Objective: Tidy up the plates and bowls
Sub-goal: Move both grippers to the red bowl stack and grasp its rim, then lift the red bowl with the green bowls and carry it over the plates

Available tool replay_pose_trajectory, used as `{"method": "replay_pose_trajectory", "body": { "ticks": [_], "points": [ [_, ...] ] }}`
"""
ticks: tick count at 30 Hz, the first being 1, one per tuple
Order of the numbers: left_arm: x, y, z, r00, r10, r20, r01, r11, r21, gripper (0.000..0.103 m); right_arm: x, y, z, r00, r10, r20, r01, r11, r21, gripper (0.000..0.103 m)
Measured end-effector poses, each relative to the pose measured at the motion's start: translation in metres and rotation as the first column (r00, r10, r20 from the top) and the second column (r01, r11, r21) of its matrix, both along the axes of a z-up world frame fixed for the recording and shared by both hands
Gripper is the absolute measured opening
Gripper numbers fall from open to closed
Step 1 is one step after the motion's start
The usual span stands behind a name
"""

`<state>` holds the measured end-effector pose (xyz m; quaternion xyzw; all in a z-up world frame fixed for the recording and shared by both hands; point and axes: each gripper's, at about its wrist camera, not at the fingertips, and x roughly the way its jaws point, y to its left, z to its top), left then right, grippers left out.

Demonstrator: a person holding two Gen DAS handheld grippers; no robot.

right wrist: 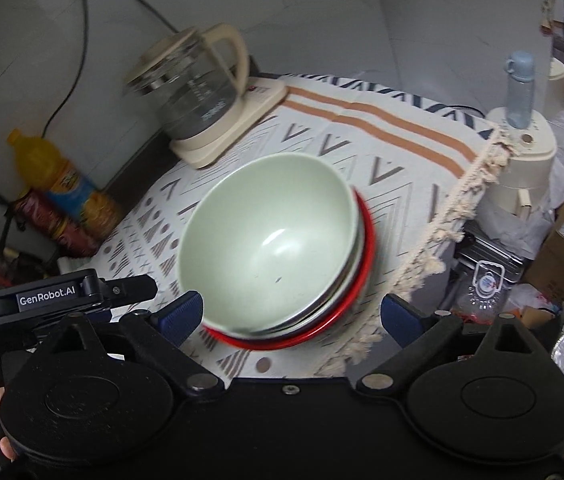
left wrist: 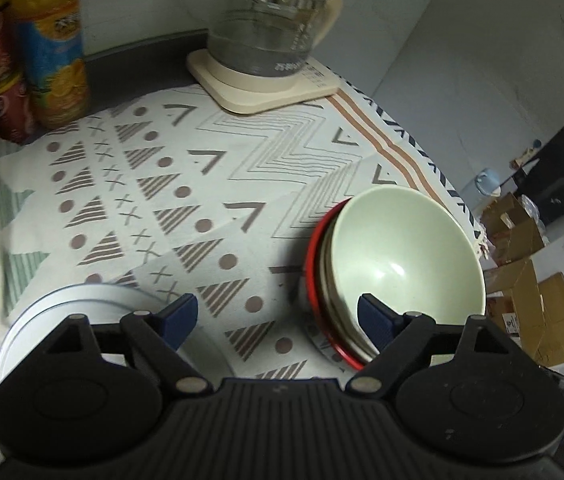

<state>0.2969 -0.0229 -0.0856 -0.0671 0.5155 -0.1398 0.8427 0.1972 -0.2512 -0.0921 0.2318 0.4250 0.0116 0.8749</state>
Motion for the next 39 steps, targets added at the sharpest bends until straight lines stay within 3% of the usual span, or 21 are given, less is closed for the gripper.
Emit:
{"method": "replay_pose_trajectory", "body": {
  "ticks": [3, 8, 13, 28, 39],
  "points": [
    [0.009, -0.008, -0.008, 1.0, -0.02, -0.011, 0.02, 1.0, 0.005, 0.085, 0.005, -0.008, -0.005, 0.999, -0.036, -0.013, 0.036, 0.999, 0.0, 0.094],
    [0.024, -0.018, -0.028, 0.997, -0.053, -0.058, 0.052, 0.999, -0.011, 0.078, 0.017, -0.02, -0.022, 0.993, -0.092, -0.071, 0.094, 0.995, 0.029, 0.078],
    [0.037, -0.027, -0.047, 0.992, -0.078, -0.102, 0.077, 0.997, -0.015, 0.057, 0.031, -0.023, -0.038, 0.985, -0.121, -0.119, 0.129, 0.99, 0.056, 0.059],
    [0.054, -0.039, -0.073, 0.982, -0.116, -0.148, 0.106, 0.991, -0.077, 0.029, 0.053, -0.017, -0.064, 0.971, -0.137, -0.198, 0.151, 0.987, 0.055, 0.037],
    [0.045, -0.036, -0.057, 0.986, -0.115, -0.118, 0.106, 0.992, -0.074, 0.028, 0.05, -0.015, -0.056, 0.974, -0.134, -0.185, 0.145, 0.988, 0.045, 0.029]
  ]
}}
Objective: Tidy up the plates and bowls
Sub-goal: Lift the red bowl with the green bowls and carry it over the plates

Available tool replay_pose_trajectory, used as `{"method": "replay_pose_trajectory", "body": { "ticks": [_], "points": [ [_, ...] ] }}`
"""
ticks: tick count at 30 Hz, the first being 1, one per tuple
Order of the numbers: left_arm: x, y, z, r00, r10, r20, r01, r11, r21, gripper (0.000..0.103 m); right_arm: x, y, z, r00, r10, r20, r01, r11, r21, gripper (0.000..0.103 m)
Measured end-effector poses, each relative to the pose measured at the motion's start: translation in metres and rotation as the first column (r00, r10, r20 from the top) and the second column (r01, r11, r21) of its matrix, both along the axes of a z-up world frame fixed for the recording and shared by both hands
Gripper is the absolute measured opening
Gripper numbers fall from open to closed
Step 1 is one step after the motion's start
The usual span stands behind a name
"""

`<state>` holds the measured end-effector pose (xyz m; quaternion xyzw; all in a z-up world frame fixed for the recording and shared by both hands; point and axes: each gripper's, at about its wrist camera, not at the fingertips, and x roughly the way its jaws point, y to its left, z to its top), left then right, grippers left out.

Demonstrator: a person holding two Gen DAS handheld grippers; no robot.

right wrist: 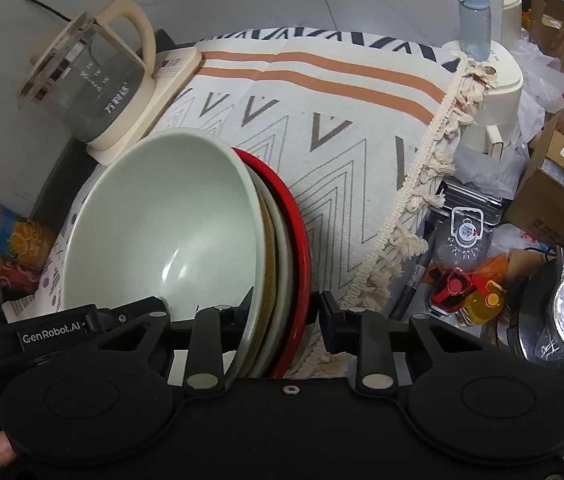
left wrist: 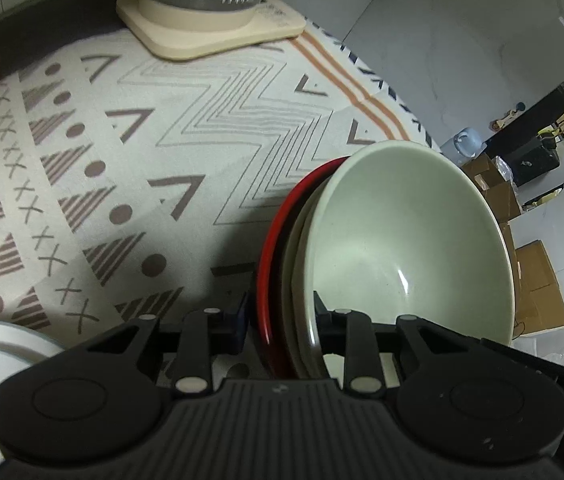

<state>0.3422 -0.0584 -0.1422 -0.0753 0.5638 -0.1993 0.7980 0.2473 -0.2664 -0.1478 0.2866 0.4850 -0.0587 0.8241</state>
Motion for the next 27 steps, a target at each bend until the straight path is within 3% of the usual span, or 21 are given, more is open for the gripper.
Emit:
{"method": "replay_pose_trajectory", "body": {
  "ticks": [16, 27],
  "points": [
    [-0.026, 0.026, 0.043, 0.993, 0.107, 0.057, -0.106, 0.994, -0.022, 0.028, -0.005, 0.014, 0.036, 0.994, 0.09, 0.06, -0.09, 0.996, -0.013, 0.029],
    [-0.055, 0.064, 0.07, 0.968, 0.233, 0.097, -0.229, 0.972, -0.048, 0.028, -0.01, 0.038, 0.064, 0.971, 0.208, 0.121, -0.204, 0.978, -0.042, 0.029]
  ]
}}
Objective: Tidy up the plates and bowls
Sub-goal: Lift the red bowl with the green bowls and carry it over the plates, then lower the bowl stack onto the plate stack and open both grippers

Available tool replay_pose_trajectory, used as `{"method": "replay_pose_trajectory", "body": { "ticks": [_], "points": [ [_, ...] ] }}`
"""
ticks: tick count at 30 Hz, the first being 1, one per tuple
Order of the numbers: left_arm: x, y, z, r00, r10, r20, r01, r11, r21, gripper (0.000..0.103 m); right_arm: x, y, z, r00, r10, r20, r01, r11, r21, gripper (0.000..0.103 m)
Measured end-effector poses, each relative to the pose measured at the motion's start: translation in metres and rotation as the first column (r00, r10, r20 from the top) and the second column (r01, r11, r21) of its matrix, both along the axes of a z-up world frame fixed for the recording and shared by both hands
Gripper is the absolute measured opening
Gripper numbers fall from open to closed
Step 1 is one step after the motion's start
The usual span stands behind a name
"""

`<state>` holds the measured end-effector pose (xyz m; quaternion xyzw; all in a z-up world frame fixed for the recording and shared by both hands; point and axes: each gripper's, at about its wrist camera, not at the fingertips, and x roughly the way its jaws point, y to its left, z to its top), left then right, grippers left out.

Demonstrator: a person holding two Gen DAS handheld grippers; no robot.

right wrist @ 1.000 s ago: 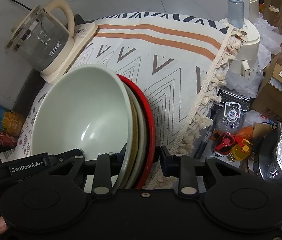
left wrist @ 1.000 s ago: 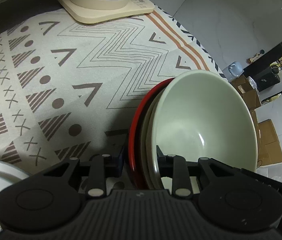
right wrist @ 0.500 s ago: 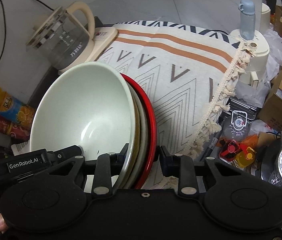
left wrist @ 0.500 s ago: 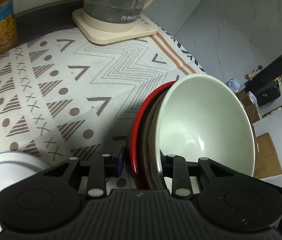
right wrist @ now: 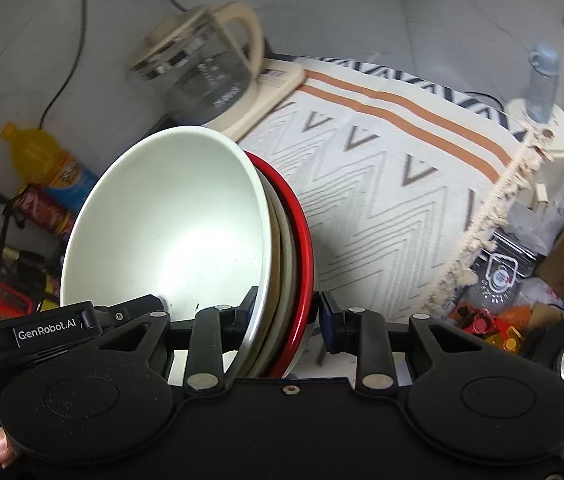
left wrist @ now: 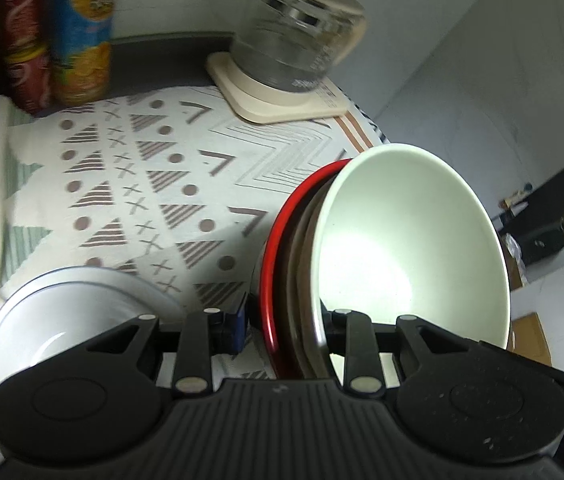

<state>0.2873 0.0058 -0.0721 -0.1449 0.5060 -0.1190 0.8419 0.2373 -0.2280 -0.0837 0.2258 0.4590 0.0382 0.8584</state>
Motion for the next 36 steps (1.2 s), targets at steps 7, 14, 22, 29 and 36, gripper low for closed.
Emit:
{"method": "replay_pose_trajectory", "body": {
  "ticks": [7, 14, 22, 29, 36],
  "points": [
    [-0.018, 0.028, 0.009, 0.996, 0.085, 0.018, -0.086, 0.996, 0.007, 0.028, 0.0, 0.026, 0.007, 0.996, 0.092, 0.014, -0.092, 0.996, 0.002, 0.029],
    [-0.039, 0.056, 0.012, 0.985, 0.171, 0.024, -0.172, 0.985, 0.018, 0.028, -0.001, 0.052, 0.008, 0.983, 0.182, 0.02, -0.182, 0.983, 0.005, 0.029],
    [-0.056, 0.088, 0.011, 0.965, 0.261, 0.019, -0.261, 0.965, 0.035, 0.028, 0.0, 0.085, 0.009, 0.959, 0.282, 0.015, -0.282, 0.959, 0.002, 0.029],
    [-0.071, 0.114, 0.004, 0.946, 0.324, 0.002, -0.324, 0.945, 0.048, 0.028, 0.001, 0.114, 0.006, 0.932, 0.362, -0.001, -0.362, 0.932, -0.006, 0.029],
    [-0.083, 0.129, -0.004, 0.93, 0.368, -0.015, -0.366, 0.929, 0.061, 0.028, -0.001, 0.135, 0.0, 0.908, 0.418, -0.027, -0.419, 0.908, -0.019, 0.03]
  ]
}}
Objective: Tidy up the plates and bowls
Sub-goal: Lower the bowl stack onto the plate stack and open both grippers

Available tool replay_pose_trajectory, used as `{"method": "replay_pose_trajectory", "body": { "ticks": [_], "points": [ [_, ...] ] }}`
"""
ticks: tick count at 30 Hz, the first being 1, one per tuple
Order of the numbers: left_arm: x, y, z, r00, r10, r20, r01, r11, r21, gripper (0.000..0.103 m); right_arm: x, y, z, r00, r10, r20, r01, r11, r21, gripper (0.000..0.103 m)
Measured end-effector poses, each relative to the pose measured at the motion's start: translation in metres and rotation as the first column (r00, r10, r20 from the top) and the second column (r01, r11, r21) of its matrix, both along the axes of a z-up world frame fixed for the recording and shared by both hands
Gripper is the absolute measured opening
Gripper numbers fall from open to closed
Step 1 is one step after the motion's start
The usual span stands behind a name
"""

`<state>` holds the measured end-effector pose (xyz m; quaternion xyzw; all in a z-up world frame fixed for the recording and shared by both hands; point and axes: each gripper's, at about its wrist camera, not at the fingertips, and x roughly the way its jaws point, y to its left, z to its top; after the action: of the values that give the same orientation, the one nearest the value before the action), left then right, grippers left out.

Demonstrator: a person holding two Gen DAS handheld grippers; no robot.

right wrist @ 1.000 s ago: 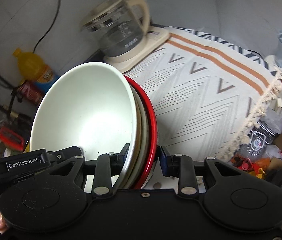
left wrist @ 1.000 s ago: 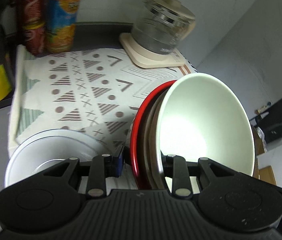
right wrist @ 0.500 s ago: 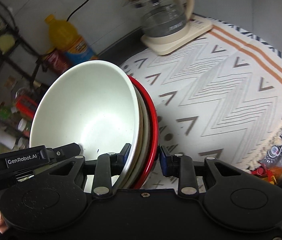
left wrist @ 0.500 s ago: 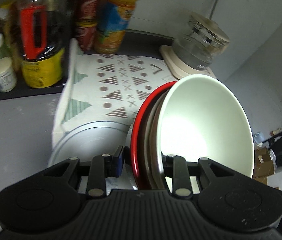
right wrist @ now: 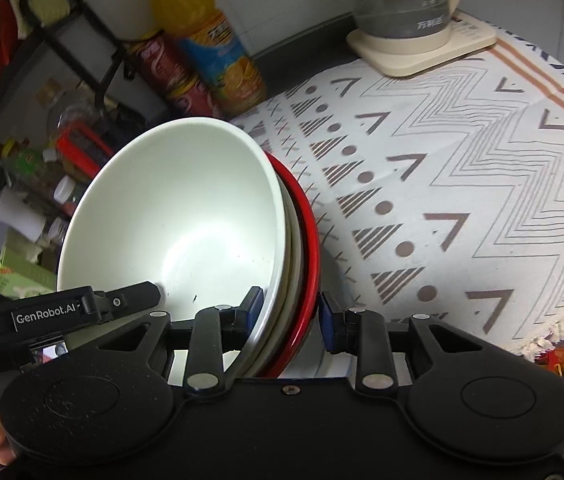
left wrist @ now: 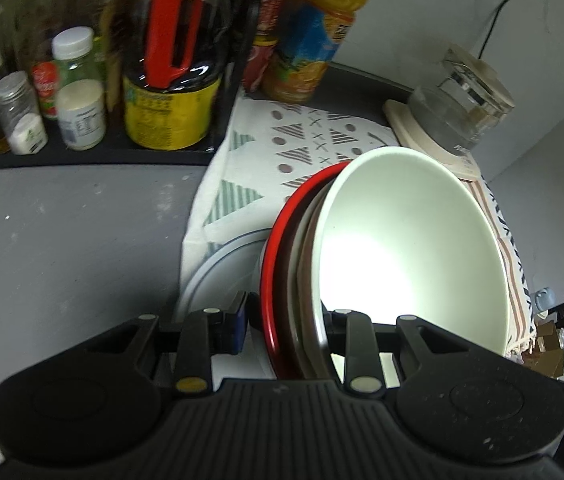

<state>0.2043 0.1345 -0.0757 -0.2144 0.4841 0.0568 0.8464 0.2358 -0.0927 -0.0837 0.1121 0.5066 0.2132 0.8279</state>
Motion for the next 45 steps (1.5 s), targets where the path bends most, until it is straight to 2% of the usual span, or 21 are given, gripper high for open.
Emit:
{"method": "replay_pose_trajectory", "body": {
  "ticks": [22, 31, 38, 42, 43, 44, 45],
  "points": [
    [-0.007, 0.016, -0.036, 0.996, 0.024, -0.088, -0.025, 1.0, -0.018, 0.028, -0.004, 0.027, -0.027, 0.994, 0.067, -0.082, -0.072, 0.995, -0.065, 0.03],
    [-0.005, 0.017, -0.044, 0.993, 0.032, -0.11, -0.036, 0.999, -0.028, 0.029, -0.003, 0.03, -0.024, 0.995, 0.077, -0.056, -0.082, 0.994, -0.075, 0.03],
    [-0.001, 0.021, -0.045, 0.993, 0.0, -0.115, -0.005, 0.999, -0.046, 0.029, -0.001, 0.035, -0.024, 0.995, 0.078, -0.062, -0.084, 0.991, -0.108, 0.03],
    [0.006, 0.022, -0.043, 0.99, -0.043, -0.136, 0.038, 0.998, -0.041, 0.035, 0.001, 0.034, -0.022, 0.995, 0.063, -0.081, -0.069, 0.994, -0.079, 0.038],
    [0.008, 0.022, -0.041, 0.989, -0.06, -0.137, 0.055, 0.998, -0.04, 0.042, 0.001, 0.033, -0.021, 0.995, 0.065, -0.071, -0.07, 0.995, -0.069, 0.045],
    [0.009, 0.022, -0.038, 0.989, -0.076, -0.13, 0.071, 0.997, -0.042, 0.056, 0.001, 0.032, -0.018, 0.996, 0.072, -0.057, -0.075, 0.996, -0.057, 0.052],
    [0.009, 0.023, -0.035, 0.989, -0.088, -0.12, 0.084, 0.996, -0.04, 0.063, 0.001, 0.032, -0.016, 0.996, 0.068, -0.051, -0.071, 0.996, -0.055, 0.065]
  ]
}}
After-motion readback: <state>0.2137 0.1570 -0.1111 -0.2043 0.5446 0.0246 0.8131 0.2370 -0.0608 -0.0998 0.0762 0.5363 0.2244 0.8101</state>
